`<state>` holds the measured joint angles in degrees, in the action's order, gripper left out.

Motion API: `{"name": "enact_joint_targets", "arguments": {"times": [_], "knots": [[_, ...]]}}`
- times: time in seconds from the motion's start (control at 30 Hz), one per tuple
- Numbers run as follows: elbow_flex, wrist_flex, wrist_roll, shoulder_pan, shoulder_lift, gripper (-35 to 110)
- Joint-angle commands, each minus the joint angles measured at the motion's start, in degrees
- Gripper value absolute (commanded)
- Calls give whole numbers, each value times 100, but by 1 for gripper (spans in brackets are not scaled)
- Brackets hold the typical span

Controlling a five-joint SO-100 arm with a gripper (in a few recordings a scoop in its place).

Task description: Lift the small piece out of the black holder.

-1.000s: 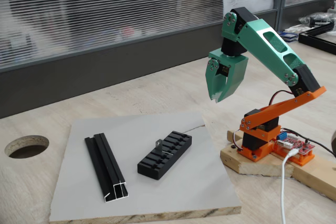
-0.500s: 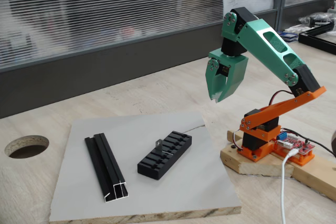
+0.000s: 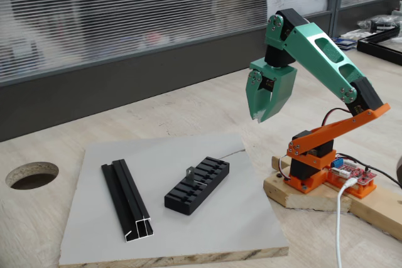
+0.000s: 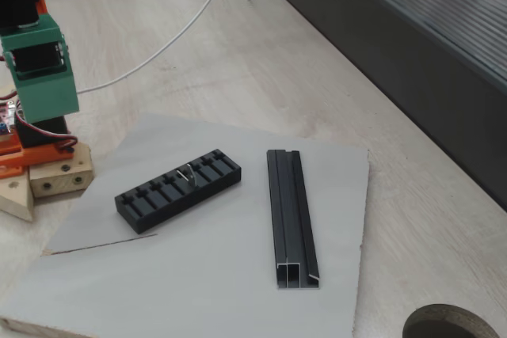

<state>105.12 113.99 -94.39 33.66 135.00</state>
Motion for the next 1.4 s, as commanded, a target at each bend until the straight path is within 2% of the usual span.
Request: {"name": "enact_joint_targets", "arguments": {"times": [0.0, 0.43, 0.53, 0.63, 0.93, 1.13, 1.37], "knots": [[-9, 88, -62, 62, 448, 11], [-35, 79, -9, -35, 439, 11], [-62, 44, 308, -562, 439, 11], [-18, -352, 993, -1222, 448, 11], [-9, -2364, 2707, -2197, 431, 11], [-9, -2777, 2856, -3270, -466, 11], [-9, -2786, 2848, -3727, -1784, 12]]}}
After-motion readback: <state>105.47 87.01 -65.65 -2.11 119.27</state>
